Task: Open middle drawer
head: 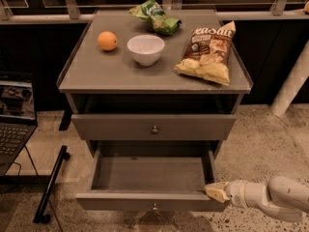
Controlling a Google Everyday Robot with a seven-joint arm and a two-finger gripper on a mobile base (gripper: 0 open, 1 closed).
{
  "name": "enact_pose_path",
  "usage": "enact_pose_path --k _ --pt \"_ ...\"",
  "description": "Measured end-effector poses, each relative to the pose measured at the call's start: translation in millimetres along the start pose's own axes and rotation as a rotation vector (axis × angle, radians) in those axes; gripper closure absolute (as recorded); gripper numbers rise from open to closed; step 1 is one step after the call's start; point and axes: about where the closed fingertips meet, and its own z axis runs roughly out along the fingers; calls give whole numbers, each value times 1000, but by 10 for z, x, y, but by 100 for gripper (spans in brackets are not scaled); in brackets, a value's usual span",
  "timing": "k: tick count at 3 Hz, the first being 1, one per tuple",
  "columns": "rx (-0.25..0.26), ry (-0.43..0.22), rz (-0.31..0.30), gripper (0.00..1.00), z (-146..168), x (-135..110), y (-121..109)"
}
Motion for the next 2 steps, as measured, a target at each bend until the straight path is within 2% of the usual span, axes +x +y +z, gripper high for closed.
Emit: enact_pose_path --k 1,2 --pt "-34 -111 -35 100 -86 -79 -31" --pt "13 -224 -131 100 -234 -436 -139"
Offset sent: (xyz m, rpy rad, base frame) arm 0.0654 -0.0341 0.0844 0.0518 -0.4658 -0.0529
